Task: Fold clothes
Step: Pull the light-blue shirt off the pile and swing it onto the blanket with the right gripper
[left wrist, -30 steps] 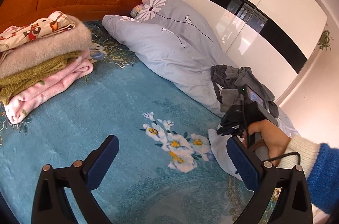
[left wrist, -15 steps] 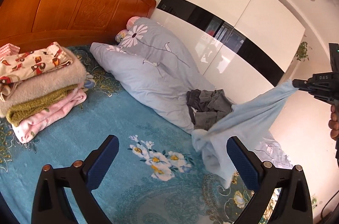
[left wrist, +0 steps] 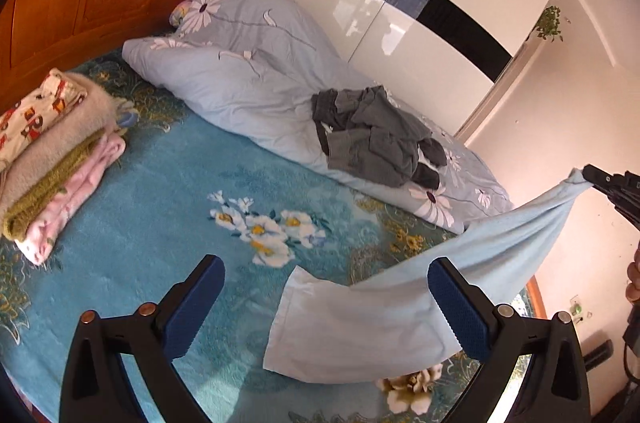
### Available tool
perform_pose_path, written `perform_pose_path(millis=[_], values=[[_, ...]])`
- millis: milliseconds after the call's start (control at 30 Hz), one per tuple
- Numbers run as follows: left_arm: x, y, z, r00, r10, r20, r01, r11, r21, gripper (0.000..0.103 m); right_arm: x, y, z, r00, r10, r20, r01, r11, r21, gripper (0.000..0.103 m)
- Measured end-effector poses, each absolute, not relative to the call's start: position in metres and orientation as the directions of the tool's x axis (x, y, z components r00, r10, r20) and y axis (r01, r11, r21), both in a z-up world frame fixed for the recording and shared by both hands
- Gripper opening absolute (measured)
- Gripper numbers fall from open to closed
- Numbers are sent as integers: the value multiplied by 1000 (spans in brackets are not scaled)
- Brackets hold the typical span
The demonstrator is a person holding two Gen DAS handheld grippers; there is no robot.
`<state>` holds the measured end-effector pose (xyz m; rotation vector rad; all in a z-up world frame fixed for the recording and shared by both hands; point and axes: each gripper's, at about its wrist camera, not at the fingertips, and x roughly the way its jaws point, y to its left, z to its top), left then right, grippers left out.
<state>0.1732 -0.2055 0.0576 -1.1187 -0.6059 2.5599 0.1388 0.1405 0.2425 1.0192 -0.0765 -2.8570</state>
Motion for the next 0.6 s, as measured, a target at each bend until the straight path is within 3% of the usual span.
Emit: perform_pose_path(millis=[100,233,367,467,600], values=[[176,-203,41,-623,431,-653,-23,-845,-535,103,125,136,230,-749,-196,-633,112,-979,170,4],[174,-219,31,-630,412,-658,99,-798,-595,103,110,96,246,-727,-377,-574,297,-926,232,4],[175,-248,31,-663,379,-646,224,-722,-654,103,108,67,282,-688,-564,-456,483,-826,291,4],[181,-258,41,-696,306,-650,268,-729,-630,103,114,85,302,-678,-643,-355,555,-765,326,4],[169,-241,44,-675,297,-676,252,-768,-589,103,122,150,284,-647,-713,-268,587,-691,422,4]])
